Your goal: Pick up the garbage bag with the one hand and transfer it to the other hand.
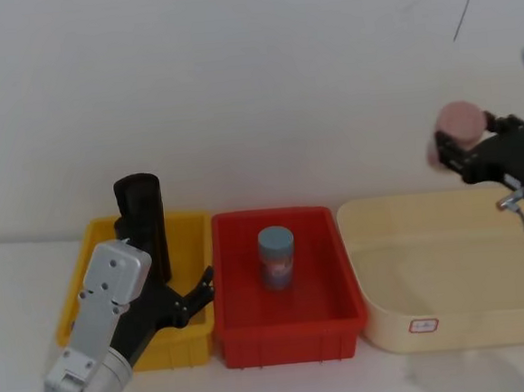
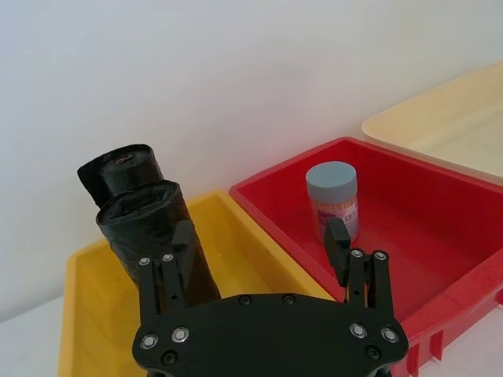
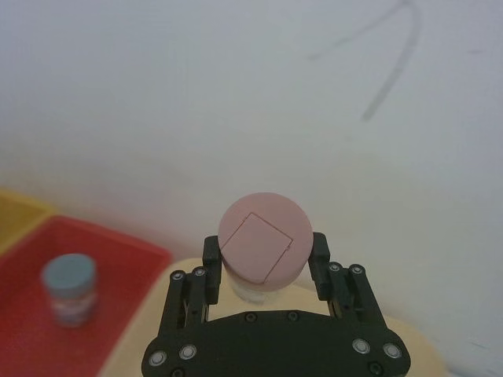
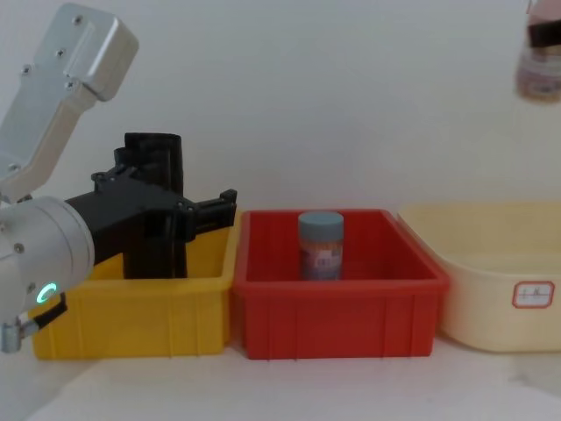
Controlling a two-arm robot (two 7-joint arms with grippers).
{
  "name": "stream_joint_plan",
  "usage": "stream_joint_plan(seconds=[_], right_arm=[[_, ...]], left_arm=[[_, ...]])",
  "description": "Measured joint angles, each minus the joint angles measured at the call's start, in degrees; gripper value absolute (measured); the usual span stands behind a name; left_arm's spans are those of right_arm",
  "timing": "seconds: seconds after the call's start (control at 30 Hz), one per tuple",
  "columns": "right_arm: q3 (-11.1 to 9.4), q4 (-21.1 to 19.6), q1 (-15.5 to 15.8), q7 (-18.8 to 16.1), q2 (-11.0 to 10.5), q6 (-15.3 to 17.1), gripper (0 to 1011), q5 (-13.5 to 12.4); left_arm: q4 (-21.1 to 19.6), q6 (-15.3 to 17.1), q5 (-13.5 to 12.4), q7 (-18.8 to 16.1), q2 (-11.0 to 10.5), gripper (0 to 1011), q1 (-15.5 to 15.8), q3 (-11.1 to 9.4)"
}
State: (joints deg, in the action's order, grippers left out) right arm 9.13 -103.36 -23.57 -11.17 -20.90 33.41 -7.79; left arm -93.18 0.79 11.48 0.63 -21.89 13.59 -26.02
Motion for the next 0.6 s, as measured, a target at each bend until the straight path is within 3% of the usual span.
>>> stream_joint_plan(seconds=[0.3, 0.6], right_arm=[[-3.61, 3.77, 0.26, 2.74, -1.37, -0.92, 646, 2.03], [-5.02, 6.76, 0.09, 3.02, -2.30, 1.41, 645, 2.71]], left_arm=[[0.00, 0.00, 0.00, 0.00, 0.00, 1001, 0.00, 0.00], [0.00, 0.00, 0.00, 0.00, 0.00, 1001, 0.00, 0.00]])
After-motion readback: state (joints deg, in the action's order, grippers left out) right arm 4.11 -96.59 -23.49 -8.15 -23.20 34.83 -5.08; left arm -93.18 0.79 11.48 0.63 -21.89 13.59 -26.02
